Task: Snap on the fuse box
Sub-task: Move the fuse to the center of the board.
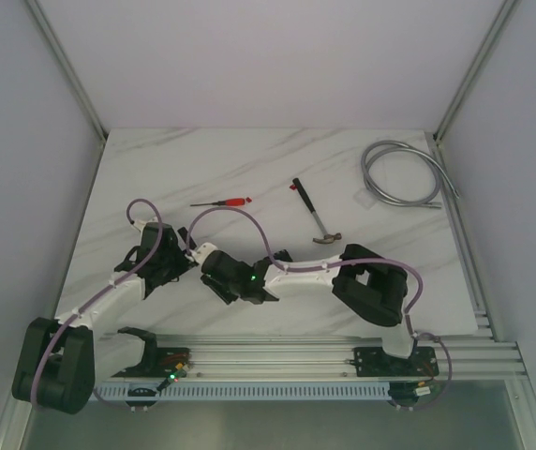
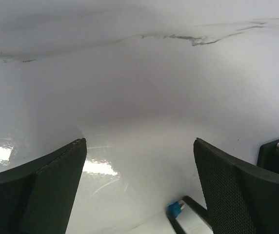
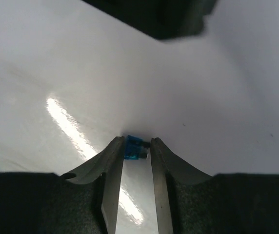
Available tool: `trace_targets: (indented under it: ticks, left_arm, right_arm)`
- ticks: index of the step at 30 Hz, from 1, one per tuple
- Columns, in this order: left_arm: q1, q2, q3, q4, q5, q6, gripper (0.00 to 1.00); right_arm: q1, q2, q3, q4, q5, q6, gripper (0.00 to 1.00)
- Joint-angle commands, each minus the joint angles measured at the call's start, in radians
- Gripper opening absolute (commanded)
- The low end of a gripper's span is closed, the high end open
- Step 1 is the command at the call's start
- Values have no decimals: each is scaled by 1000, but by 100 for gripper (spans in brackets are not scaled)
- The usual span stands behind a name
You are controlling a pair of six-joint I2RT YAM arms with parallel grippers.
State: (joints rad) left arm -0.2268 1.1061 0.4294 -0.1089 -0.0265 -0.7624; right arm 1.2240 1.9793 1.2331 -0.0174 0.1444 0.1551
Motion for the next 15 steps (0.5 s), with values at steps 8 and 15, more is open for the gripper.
trace_targets:
  ticks: [8,15]
  left_arm:
    - [-24,22,22,-20,64,20,100]
    - [-72,61,53,-8,69,29,100]
  right_arm:
    - [-85,-91,-177,-230,170,248,28]
    - [-107,-113,-179,-285,93,383,31]
